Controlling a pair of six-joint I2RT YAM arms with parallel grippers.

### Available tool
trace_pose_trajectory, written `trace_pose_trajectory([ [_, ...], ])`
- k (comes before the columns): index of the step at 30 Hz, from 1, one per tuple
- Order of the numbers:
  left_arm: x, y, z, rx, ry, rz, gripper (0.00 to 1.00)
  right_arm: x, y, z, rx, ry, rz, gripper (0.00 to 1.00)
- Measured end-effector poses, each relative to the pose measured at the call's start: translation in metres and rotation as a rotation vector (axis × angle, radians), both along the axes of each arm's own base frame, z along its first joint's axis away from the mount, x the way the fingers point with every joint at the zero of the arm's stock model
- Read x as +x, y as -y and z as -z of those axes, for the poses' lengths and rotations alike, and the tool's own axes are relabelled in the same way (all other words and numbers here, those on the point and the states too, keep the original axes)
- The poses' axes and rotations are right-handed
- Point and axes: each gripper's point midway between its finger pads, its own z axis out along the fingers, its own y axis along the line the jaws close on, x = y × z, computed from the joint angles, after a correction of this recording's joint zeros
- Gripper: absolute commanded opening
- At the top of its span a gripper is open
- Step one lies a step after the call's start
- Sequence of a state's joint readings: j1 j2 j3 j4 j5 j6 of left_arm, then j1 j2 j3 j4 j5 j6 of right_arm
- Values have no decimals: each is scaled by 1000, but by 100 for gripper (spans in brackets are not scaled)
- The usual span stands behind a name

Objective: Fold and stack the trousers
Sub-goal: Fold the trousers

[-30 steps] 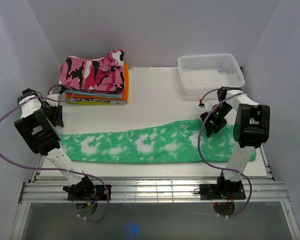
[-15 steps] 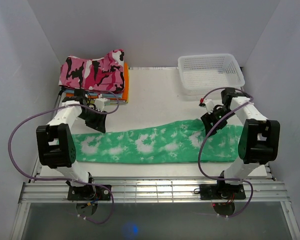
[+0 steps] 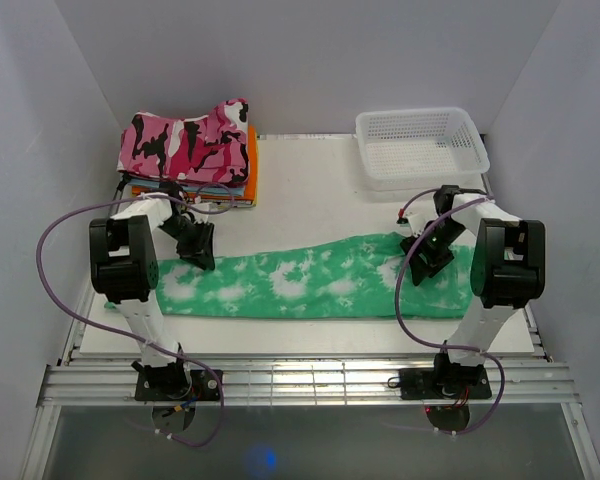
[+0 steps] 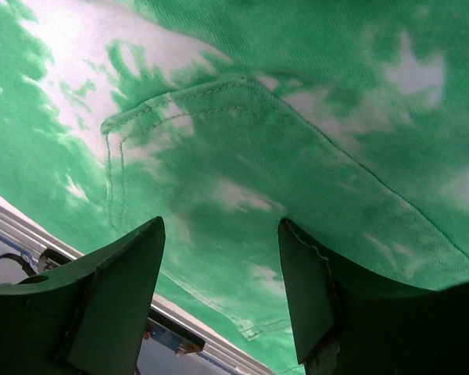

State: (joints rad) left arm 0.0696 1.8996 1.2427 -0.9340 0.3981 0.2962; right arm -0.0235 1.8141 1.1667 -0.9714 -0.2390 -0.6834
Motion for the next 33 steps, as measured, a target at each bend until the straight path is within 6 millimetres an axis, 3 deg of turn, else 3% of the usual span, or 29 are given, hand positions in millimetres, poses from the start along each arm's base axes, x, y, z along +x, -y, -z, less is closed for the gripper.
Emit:
trace_pose_trajectory([
  [4, 29, -8, -1, -3, 1, -51, 45, 25, -4, -1, 9, 25, 19, 68],
  [7, 54, -13, -3, 2, 36, -67, 54, 40, -6, -1, 12, 73, 14, 70],
  [10, 75, -26, -10, 41, 93, -80, 76, 44, -7, -2, 17, 93, 5, 72],
  [12, 85, -39, -14, 58, 130, -103, 92, 45, -6, -3, 15, 105, -6, 72],
  [14, 90, -56, -20, 58, 160, -151, 98, 44, -5, -7, 16, 128, -22, 72],
  [18, 94, -95, -38, 75, 245, -263, 98, 54, -19, -29, 88, 217, -48, 68],
  [20, 89, -101, -52, 69, 291, -298, 98, 61, -38, -43, 136, 262, -79, 65],
  [25, 84, -80, -82, 19, 373, -282, 98, 73, -115, -59, 275, 309, -211, 56],
  [29, 73, -67, -67, -2, 330, -282, 95, 72, -161, -41, 335, 261, -262, 50],
  [33, 47, -65, -38, -5, 220, -323, 88, 66, -177, -8, 319, 182, -264, 45],
])
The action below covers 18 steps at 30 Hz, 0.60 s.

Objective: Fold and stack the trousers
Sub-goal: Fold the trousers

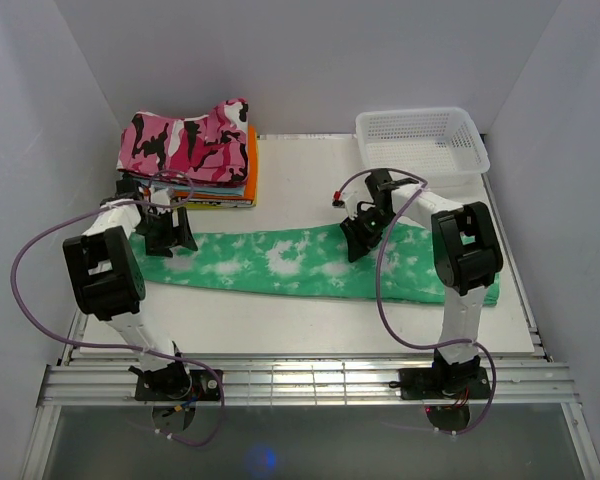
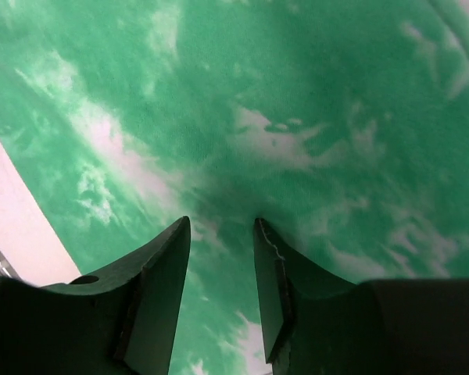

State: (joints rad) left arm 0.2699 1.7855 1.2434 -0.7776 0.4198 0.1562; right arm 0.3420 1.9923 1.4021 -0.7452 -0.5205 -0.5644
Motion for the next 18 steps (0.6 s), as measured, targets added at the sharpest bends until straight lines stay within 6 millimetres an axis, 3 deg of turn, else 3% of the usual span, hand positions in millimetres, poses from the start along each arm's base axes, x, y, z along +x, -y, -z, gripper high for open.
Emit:
trace_pose_trajectory([
  [4, -19, -11, 28, 3, -104, -70, 82, -2, 0, 9, -8, -3, 12, 44],
  [9, -23, -35, 28, -56, -123, -205, 78, -7, 5, 12, -16, 110, -32, 47],
  [12, -28, -50, 29, -73, -130, -267, 78, -15, 15, 11, -46, 190, -71, 53],
  [14, -30, -52, 29, -83, -132, -283, 77, -18, 22, 12, -75, 215, -86, 69],
  [16, -30, -52, 28, -81, -132, -283, 85, -19, 28, 9, -105, 227, -89, 80],
  [18, -30, -51, 25, -83, -125, -278, 98, -20, 38, 8, -149, 230, -79, 84],
])
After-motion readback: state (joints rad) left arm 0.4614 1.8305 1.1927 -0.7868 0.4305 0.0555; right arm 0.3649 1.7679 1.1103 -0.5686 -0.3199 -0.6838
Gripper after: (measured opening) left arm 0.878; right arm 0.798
